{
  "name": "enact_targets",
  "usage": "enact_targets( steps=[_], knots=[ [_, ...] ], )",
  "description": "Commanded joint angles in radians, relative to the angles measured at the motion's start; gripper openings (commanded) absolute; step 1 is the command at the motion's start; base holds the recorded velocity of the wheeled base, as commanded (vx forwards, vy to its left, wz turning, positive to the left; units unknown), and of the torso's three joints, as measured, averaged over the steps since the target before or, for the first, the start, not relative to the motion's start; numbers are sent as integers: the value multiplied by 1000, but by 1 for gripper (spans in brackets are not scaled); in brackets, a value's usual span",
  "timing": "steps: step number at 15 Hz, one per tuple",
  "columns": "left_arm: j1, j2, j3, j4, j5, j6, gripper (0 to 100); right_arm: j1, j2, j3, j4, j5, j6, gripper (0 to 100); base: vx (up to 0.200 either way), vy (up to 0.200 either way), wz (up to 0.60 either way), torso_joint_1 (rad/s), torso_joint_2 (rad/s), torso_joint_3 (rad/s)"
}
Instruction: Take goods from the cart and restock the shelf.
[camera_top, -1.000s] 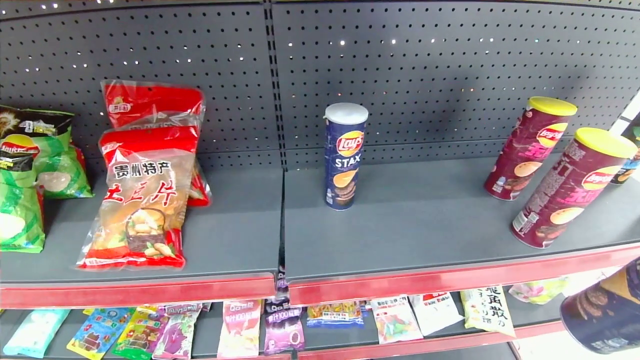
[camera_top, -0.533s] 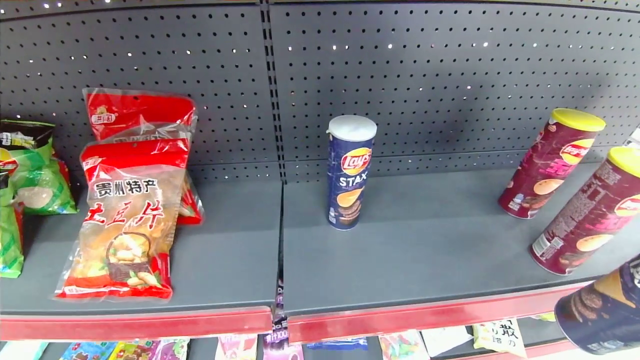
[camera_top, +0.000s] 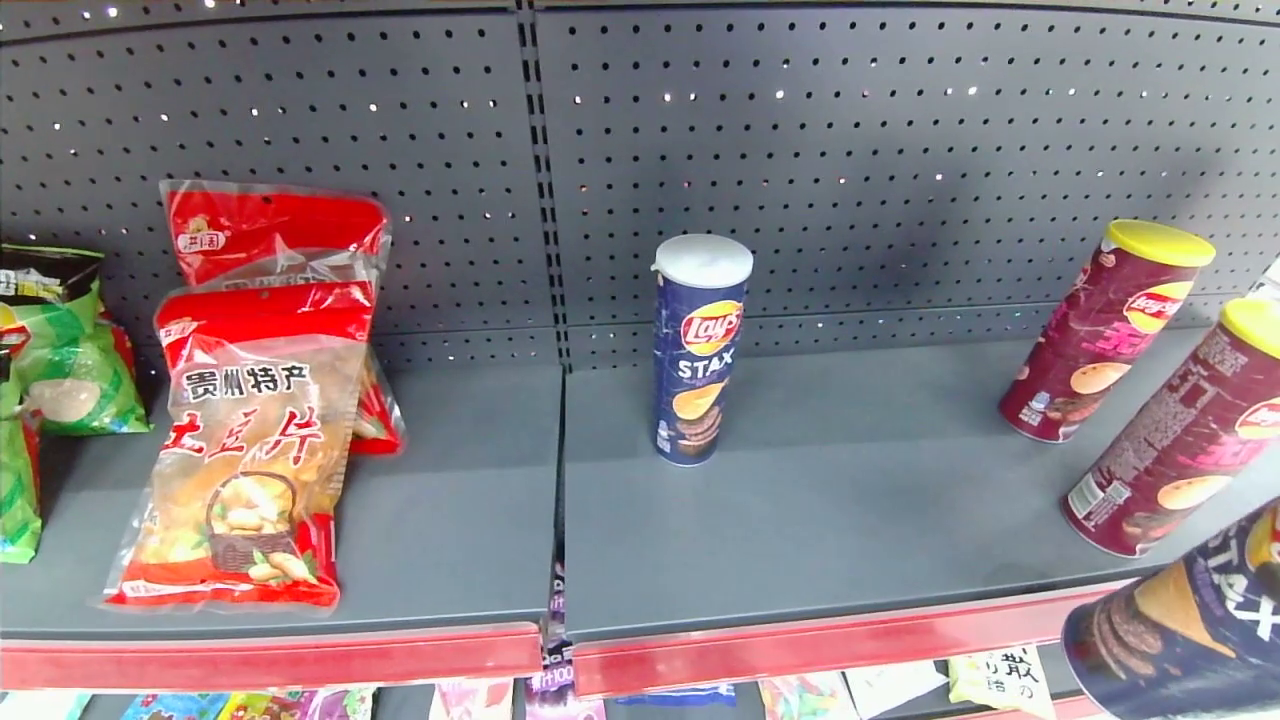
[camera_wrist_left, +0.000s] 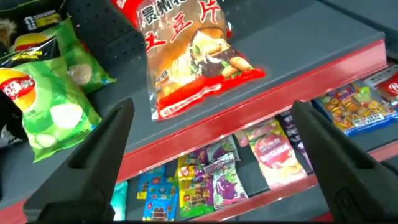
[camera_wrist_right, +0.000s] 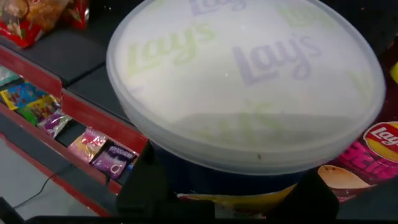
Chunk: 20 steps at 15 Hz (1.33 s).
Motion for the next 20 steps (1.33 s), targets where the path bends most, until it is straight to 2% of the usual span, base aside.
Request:
enact_targets(
  steps=[1, 3, 4, 5, 6, 7, 8, 9, 10, 11, 13, 18, 20],
  knots=[
    [0, 154, -17, -78, -62, -8, 100, 23, 98, -37, -4, -1, -4, 0, 0, 0, 0, 0, 0, 0],
    [0, 393, -54, -247, -193, -51, 100, 23, 122, -47, -8, -2, -2, 0, 0, 0, 0, 0, 0, 0],
    [0, 474, -71, -305, -228, -57, 100, 23, 122, -42, -8, -4, -2, 0, 0, 0, 0, 0, 0, 0],
    [-8, 655, -109, -420, -308, -60, 100, 22, 114, -33, -6, -8, -2, 0, 0, 0, 0, 0, 0, 0],
    [-9, 735, -134, -473, -335, -63, 100, 20, 111, -28, -6, -10, -2, 0, 0, 0, 0, 0, 0, 0],
    [-46, 858, -187, -531, -368, -65, 100, 18, 104, -22, -4, -17, -4, 0, 0, 0, 0, 0, 0, 0],
    [-183, 1022, -306, -540, -417, -155, 100, 17, 94, -20, -1, -37, -2, 0, 0, 0, 0, 0, 0, 0],
    [-242, 1094, -375, -560, -429, -250, 100, 17, 93, -20, -1, -43, -4, 0, 0, 0, 0, 0, 0, 0],
    [-276, 1137, -419, -572, -429, -287, 100, 17, 93, -20, -1, -50, -2, 0, 0, 0, 0, 0, 0, 0],
    [-292, 1237, -488, -595, -435, -284, 100, 17, 93, -24, -1, -59, -2, 0, 0, 0, 0, 0, 0, 0],
    [-315, 1367, -560, -684, -472, -276, 100, 17, 94, -24, -1, -74, -2, 0, 0, 0, 0, 0, 0, 0],
    [-338, 1500, -614, -778, -535, -272, 100, 17, 98, -22, 0, -86, -2, 0, 0, 0, 0, 0, 0, 0],
    [-338, 1548, -655, -789, -538, -252, 100, 17, 102, -22, 0, -86, -2, 0, 0, 0, 0, 0, 0, 0]
  ],
)
